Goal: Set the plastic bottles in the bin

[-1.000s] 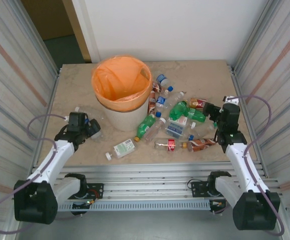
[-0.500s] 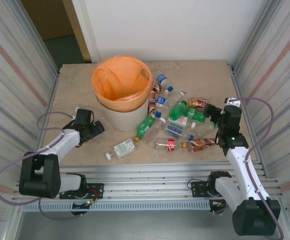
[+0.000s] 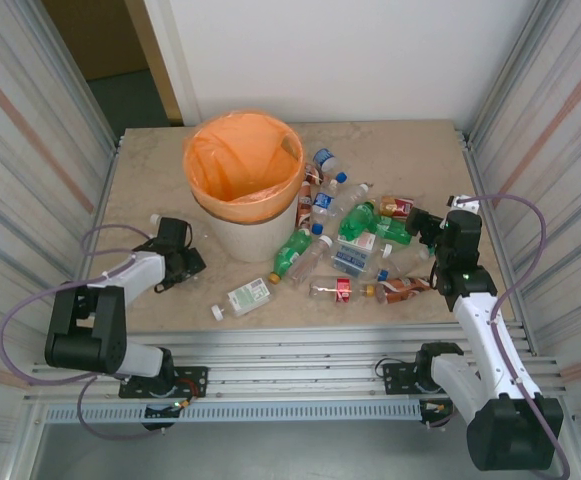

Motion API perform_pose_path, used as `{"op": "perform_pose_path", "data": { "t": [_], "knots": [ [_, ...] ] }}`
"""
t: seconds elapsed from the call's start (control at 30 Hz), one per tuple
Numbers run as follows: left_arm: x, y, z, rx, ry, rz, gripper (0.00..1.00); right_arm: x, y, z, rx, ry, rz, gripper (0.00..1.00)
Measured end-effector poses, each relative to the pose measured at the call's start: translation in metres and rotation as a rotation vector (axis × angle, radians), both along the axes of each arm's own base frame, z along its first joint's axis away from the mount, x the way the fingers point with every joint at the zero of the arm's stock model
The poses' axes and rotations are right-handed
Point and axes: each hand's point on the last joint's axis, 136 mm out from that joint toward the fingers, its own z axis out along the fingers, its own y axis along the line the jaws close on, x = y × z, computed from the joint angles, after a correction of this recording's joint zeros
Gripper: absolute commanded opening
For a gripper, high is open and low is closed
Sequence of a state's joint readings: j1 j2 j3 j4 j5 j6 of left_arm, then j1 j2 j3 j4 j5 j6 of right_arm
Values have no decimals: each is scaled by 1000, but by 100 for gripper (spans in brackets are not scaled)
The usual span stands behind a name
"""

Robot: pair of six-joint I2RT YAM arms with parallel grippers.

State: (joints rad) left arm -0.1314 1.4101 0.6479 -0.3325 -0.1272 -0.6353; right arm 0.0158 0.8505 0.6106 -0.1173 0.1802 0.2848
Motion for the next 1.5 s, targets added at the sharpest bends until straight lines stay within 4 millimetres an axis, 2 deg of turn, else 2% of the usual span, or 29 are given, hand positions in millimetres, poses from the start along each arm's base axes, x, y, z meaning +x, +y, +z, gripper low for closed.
{"op": "perform_pose_path", "data": {
  "t": [0.17,0.43,0.67,0.83,0.93,1.2,1.5],
  "knots": [
    [3,0,1,-2,-8,14,51,0,0,0,-2,2,0,98],
    [5,2,8,0,-36,23,44,-3,-2,-6,4,25,-18,98],
    [1,10,48,25,-146,44,39,-6,-5,-8,3,42,-37,98],
    [-7,18,80,60,-213,46,37,-3,-8,0,-1,36,-55,98],
    [-4,21,109,85,-279,36,37,-3,-9,1,8,33,-69,98],
    [11,23,207,121,-528,-8,34,-4,-11,-11,27,72,-93,98],
    [29,-1,301,90,-722,-143,32,-6,-12,-13,29,84,-101,98]
  ]
}}
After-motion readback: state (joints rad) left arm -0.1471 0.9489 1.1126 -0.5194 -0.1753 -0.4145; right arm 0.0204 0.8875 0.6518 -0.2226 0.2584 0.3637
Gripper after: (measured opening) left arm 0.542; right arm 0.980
